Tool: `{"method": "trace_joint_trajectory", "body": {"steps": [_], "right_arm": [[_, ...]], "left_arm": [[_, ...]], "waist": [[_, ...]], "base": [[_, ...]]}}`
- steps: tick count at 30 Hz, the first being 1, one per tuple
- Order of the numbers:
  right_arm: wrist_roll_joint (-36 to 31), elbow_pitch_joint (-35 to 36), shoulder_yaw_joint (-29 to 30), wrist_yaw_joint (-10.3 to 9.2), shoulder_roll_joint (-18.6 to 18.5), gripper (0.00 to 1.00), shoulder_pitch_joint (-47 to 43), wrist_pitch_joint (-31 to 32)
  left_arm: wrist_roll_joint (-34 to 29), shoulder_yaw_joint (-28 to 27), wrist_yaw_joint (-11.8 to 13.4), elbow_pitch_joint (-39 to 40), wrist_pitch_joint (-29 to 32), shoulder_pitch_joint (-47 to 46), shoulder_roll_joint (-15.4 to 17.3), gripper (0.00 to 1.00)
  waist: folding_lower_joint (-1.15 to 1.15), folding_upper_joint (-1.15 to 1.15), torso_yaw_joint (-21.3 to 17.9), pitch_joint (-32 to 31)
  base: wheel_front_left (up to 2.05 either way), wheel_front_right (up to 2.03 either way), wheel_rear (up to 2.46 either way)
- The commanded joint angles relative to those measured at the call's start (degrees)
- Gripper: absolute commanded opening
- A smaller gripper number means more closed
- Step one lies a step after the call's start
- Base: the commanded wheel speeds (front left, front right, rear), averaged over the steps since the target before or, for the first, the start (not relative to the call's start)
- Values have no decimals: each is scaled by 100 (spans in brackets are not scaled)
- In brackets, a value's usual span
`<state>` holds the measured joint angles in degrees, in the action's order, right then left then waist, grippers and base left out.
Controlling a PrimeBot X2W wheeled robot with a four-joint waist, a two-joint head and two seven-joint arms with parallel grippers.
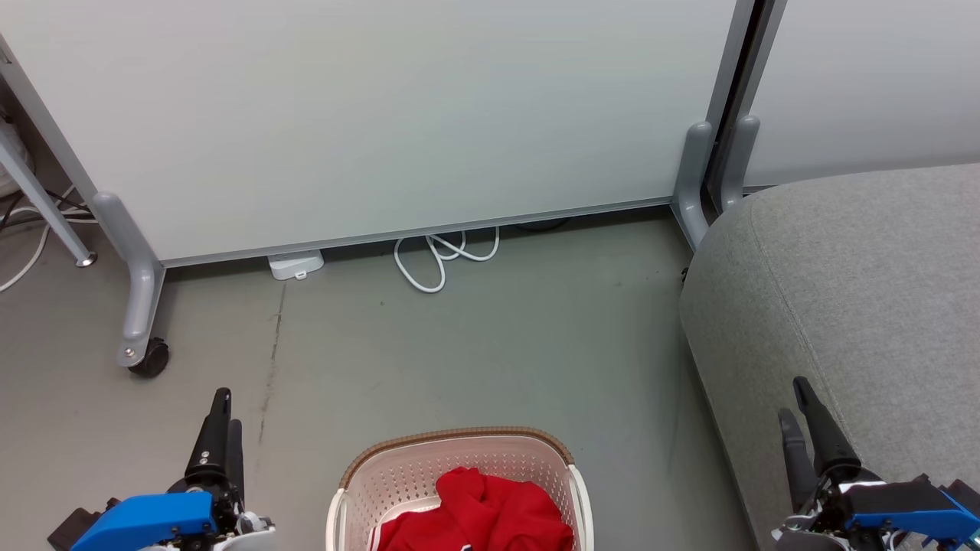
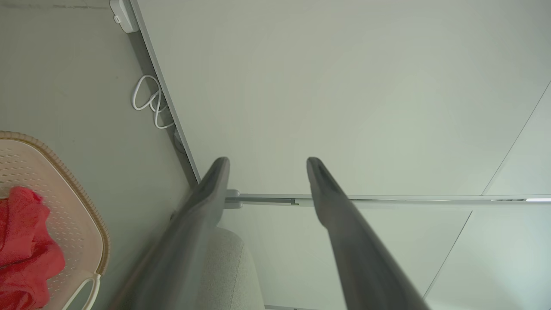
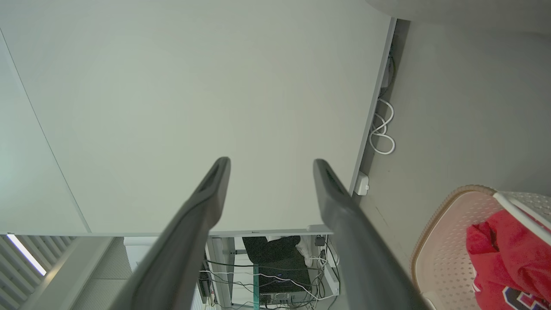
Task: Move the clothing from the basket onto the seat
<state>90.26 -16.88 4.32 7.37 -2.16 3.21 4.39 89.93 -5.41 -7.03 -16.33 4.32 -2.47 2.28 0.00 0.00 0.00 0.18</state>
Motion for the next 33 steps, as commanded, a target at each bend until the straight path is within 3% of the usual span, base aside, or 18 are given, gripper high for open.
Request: {"method": "trace_joint_trajectory", "body": {"steps": [1, 14, 33], "right_arm": [[-143, 102, -40, 3, -20, 100, 144, -52], [-1895, 153, -114, 5, -32, 100, 167, -390], [-3803, 229, -225, 8, -48, 100, 129, -748]], "left_arm": [[-141, 24, 41, 142, -53, -121, 39, 100], [-1760, 296, 298, 372, -390, -27, 47, 100], [-4016, 720, 415, 637, -805, 111, 228, 100]], "waist": [[0, 0, -1, 1], [0, 0, 4, -6], [0, 0, 29, -31]], "base": [[0, 0, 0], [0, 0, 0], [0, 0, 0]]}}
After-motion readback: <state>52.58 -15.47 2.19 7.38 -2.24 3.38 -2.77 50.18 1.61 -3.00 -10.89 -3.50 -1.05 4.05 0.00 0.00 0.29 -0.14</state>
